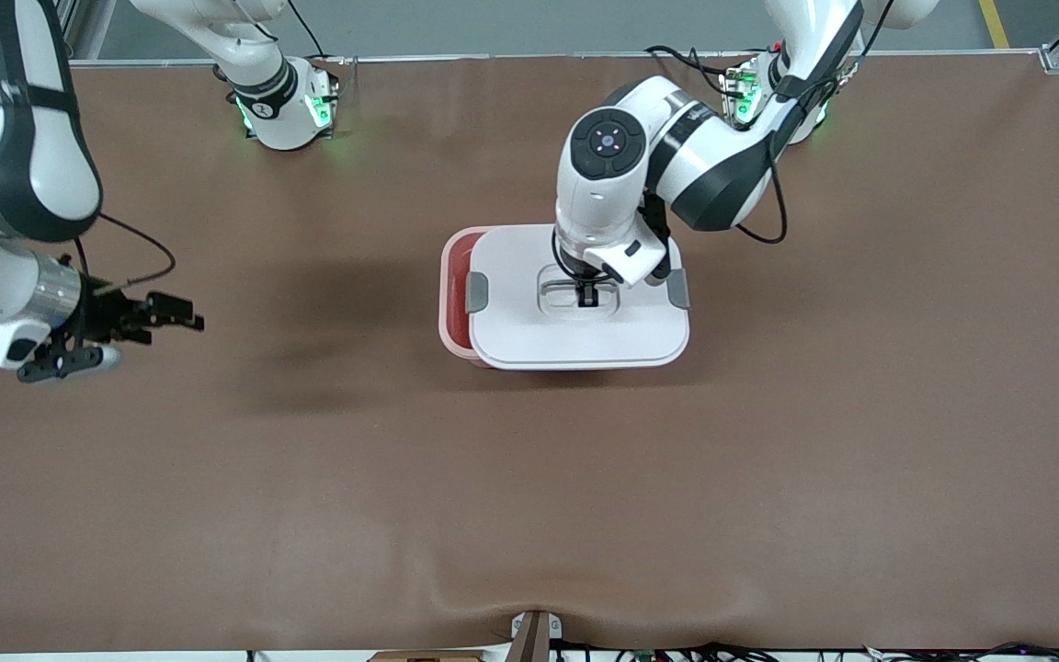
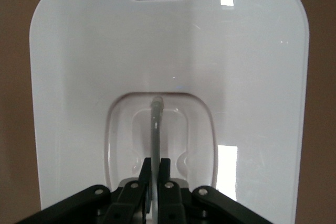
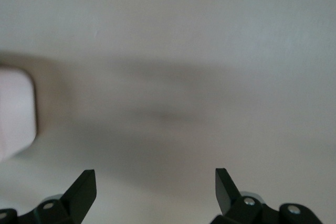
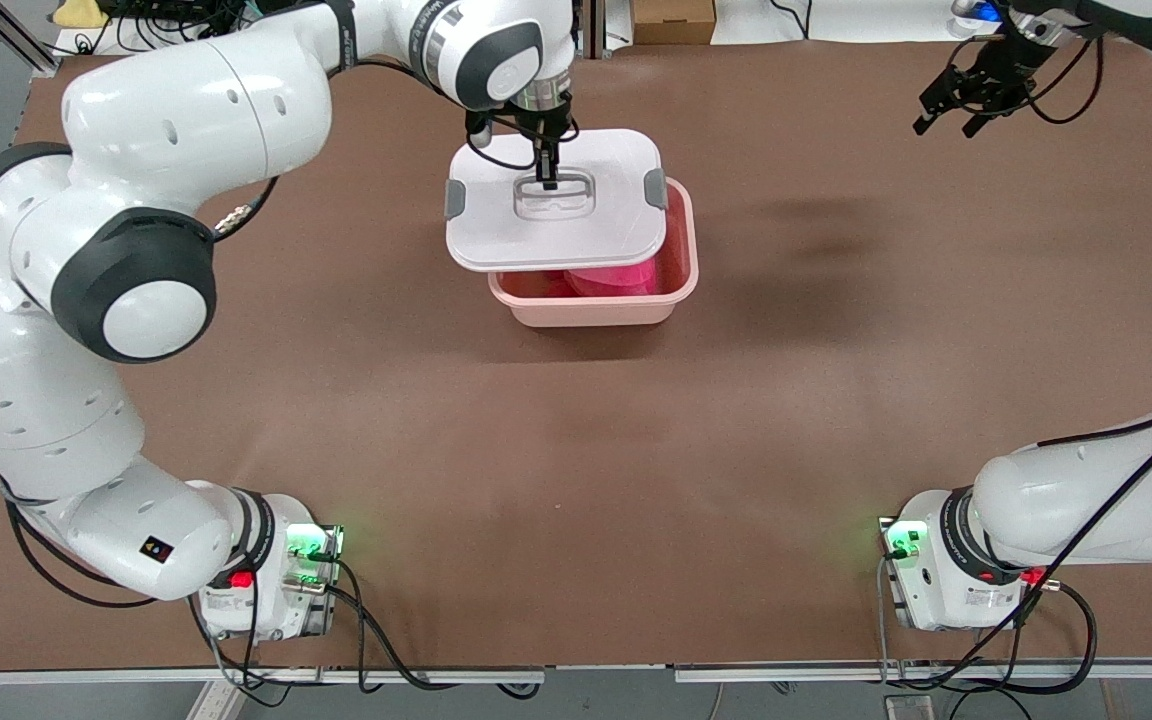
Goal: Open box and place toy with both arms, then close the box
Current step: 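Place the lid back onto the box with the left gripper while the right gripper withdraws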
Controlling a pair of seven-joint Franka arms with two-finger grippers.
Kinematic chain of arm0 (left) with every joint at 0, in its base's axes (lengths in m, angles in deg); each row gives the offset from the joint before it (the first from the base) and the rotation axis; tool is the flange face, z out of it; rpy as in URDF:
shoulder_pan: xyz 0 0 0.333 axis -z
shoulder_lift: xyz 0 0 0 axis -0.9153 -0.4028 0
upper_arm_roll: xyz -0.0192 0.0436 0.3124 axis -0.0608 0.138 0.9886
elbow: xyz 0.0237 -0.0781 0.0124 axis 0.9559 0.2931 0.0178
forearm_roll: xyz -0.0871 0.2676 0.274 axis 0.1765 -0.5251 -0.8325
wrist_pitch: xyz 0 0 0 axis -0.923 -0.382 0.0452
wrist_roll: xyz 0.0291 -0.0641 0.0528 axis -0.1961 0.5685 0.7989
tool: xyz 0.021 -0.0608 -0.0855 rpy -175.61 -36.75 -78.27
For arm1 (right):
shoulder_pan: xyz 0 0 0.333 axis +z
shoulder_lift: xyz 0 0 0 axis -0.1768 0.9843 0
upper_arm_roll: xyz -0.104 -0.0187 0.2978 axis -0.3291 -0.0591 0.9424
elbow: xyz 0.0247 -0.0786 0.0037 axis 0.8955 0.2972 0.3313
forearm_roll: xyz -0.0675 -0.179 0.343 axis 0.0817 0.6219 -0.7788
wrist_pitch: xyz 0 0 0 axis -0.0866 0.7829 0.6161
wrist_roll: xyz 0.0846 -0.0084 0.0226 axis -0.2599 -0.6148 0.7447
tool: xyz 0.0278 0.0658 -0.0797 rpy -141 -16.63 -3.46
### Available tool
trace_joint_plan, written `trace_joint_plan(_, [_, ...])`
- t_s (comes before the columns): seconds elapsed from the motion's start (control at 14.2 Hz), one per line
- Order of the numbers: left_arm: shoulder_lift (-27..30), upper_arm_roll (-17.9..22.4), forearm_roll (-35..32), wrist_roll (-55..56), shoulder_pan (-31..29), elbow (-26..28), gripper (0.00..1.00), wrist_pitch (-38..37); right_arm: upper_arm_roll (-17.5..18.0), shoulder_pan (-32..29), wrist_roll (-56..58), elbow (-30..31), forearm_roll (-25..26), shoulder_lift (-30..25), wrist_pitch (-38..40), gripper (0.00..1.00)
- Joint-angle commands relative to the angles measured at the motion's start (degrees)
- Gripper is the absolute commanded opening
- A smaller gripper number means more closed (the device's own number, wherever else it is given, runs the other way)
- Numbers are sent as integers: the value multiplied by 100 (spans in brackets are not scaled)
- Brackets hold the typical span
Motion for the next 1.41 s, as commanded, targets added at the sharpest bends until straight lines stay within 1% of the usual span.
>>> trace_joint_plan(0.0, [-122,23,-145,291,126,-161,0,58,8,-68,-74,37,433,-491,779,100])
trace_joint_plan(0.14, [-192,23,-251,371,250,-170,0,59,8,-59,-74,-208,672,-597,1455,100])
trace_joint_plan(0.28, [-272,14,-339,555,259,-170,0,198,-1,-129,-65,-612,708,-580,2185,100])
trace_joint_plan(0.42, [-359,49,-374,652,416,-170,0,313,-1,-165,-74,-955,734,-554,2609,100])
trace_joint_plan(0.49, [-360,50,-444,661,443,-170,0,313,-1,-173,-74,-1018,769,-545,2645,100])
trace_joint_plan(0.63, [-369,41,-471,670,452,-170,0,322,17,-156,-100,-1045,1032,-563,2436,100])
trace_joint_plan(0.84, [-412,41,-488,802,496,-170,0,410,17,-165,-109,-1027,1086,-615,1471,100])
trace_joint_plan(0.98, [-430,41,-488,810,575,-170,0,428,26,-156,-170,-1036,1086,-642,1039,100])
trace_joint_plan(1.12, [-456,41,-497,811,584,-170,0,445,61,-121,-660,-1036,1077,-729,897,100])
trace_joint_plan(1.34, [-527,50,-602,907,663,-161,0,480,79,-33,-750,-1045,1086,-791,896,100])
